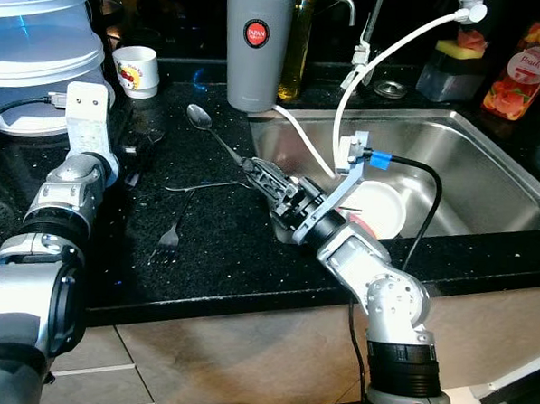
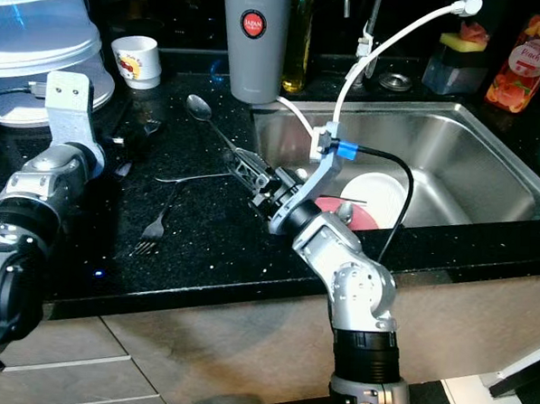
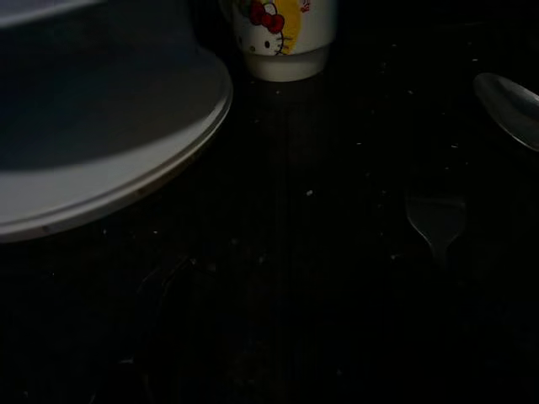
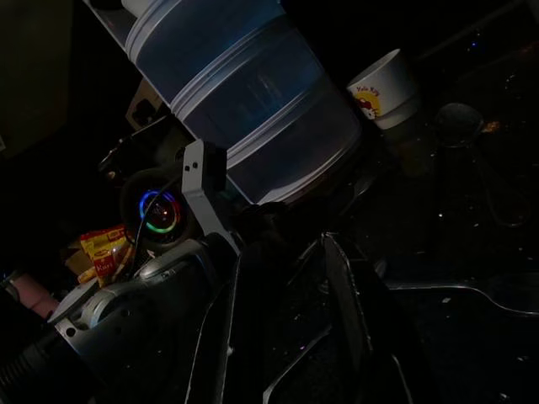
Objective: Kitchen organization
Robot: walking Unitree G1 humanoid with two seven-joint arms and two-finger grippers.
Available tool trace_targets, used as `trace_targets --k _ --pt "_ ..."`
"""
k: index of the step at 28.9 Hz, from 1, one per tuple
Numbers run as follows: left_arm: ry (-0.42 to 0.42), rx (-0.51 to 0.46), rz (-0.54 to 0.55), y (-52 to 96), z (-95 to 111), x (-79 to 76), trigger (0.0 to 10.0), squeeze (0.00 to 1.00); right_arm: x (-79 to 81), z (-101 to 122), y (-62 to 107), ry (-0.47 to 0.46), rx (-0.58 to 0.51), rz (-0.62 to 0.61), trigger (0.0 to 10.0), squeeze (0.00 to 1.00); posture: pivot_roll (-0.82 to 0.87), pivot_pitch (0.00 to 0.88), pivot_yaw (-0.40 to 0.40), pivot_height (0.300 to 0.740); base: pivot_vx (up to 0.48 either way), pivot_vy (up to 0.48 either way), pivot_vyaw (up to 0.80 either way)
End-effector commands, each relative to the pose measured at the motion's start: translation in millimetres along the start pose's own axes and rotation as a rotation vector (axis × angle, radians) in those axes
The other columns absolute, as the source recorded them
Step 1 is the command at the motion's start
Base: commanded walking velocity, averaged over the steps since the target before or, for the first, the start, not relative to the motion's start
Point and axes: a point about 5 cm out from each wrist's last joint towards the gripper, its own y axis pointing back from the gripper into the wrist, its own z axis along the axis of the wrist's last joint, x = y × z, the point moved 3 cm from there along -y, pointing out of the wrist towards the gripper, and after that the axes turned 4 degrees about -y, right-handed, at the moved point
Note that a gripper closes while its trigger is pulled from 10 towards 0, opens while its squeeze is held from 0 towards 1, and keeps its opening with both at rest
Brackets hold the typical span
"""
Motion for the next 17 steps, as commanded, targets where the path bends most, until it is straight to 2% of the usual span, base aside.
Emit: trace_targets --k 1,2,3,4,8,13,14,15,16,17 --pt "-0.017 0.037 -0.011 -0.2 -5 0.1 10.0 1.0 1.0 0 2.6 0.002 -0.005 -0.003 10.0 0.0 0.04 0.157 0.025 0.74 0.0 0.0 0.0" --pt "-0.015 0.071 -0.027 0.1 -11 -2.5 10.0 1.0 1.0 0 2.3 0.001 -0.005 -0.002 10.0 0.0 0.04 0.157 0.025 0.74 0.0 0.0 0.0" --pt "-0.021 0.126 -0.051 0.9 -21 -5.9 10.0 0.0 1.2 0 1.9 0.001 -0.004 -0.001 10.0 0.0 0.04 0.159 0.024 0.74 0.0 0.0 0.0" --pt "-0.021 0.126 -0.051 0.9 -21 -5.9 10.0 0.0 1.2 0 1.9 0.001 -0.004 -0.001 10.0 0.0 0.04 0.159 0.024 0.74 0.0 0.0 0.0" --pt "-0.018 0.225 -0.049 3.3 -37 -6.6 10.0 0.0 1.5 1 0.8 0.002 0.0 0.004 10.0 0.0 0.04 0.16 0.022 0.74 0.0 0.0 0.0" --pt "-0.013 0.241 -0.03 3.8 -38 -3.7 10.0 0.0 1.6 1 0.4 0.003 0.001 0.006 10.0 0.0 0.04 0.16 0.021 0.74 0.0 0.0 0.0" --pt "-0.01 0.247 -0.026 4.0 -39 -2.5 7.8 0.0 1.6 2 0.4 0.004 0.002 0.007 10.0 0.0 0.04 0.16 0.021 0.74 0.0 0.0 0.0" --pt "-0.01 0.247 -0.026 4.0 -39 -2.5 7.8 0.0 1.6 2 0.4 0.004 0.002 0.007 10.0 0.0 0.04 0.16 0.021 0.74 0.0 0.0 0.0" --pt "-0.018 0.25 -0.023 4.1 -39 -1.5 4.5 0.0 1.5 2 0.5 0.005 0.002 0.007 10.0 0.0 0.04 0.162 0.02 0.74 0.0 0.0 0.0" --pt "-0.027 0.258 -0.022 4.3 -39 -0.4 0.0 0.0 1.5 2 0.6 0.006 0.004 0.009 10.0 0.0 0.04 0.162 0.02 0.74 0.0 0.0 0.0"
